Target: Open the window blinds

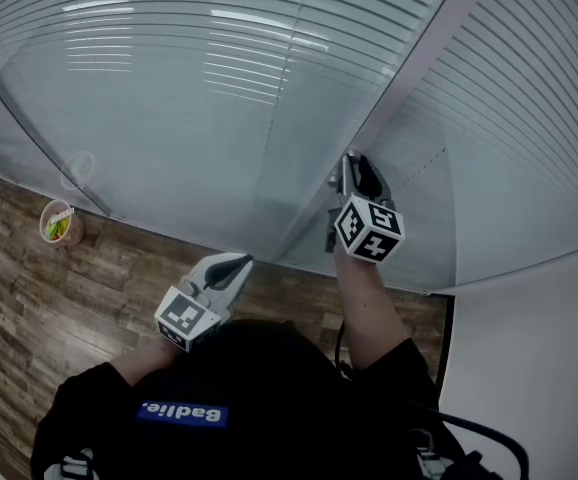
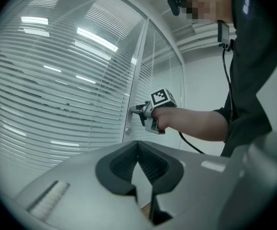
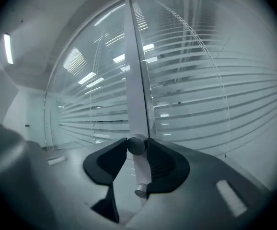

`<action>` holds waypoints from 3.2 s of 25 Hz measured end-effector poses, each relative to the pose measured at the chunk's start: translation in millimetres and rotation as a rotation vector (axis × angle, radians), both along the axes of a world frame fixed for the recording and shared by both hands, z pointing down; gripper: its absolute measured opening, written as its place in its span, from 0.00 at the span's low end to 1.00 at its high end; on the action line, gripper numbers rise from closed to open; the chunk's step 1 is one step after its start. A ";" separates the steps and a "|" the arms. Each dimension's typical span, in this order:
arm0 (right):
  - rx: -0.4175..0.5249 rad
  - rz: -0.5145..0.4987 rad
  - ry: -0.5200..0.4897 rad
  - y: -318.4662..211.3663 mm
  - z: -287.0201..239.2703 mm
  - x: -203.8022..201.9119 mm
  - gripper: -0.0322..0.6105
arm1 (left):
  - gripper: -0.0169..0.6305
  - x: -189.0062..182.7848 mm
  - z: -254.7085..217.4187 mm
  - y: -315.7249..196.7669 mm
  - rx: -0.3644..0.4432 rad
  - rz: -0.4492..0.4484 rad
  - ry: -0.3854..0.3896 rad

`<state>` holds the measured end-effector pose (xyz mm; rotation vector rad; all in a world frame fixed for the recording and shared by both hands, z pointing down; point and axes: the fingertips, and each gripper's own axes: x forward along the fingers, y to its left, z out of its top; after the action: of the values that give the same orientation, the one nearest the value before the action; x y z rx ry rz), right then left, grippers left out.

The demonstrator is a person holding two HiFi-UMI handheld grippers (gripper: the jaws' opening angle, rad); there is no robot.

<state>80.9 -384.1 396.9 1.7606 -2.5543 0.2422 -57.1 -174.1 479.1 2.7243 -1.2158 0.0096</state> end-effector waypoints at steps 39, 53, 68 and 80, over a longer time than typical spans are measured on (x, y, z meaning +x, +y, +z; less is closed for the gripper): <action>0.448 -0.110 1.304 17.1 -2.0 -20.9 0.25 | 0.03 10.6 -8.0 6.0 0.012 0.035 0.005; 0.236 -0.034 0.695 9.1 -6.1 -12.6 0.25 | 0.03 11.4 -3.9 1.1 -0.004 0.037 0.006; -0.005 -0.010 0.017 6.2 -12.9 -2.2 0.26 | 0.03 10.3 -4.5 3.7 -0.003 0.047 0.008; 0.055 -0.075 0.262 9.5 -12.3 -5.6 0.31 | 0.03 13.3 -1.8 4.8 -0.023 0.057 0.019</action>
<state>75.3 -374.6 384.6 1.5877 -2.4525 -0.0578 -43.8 -169.3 477.3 2.7325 -1.1254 0.0043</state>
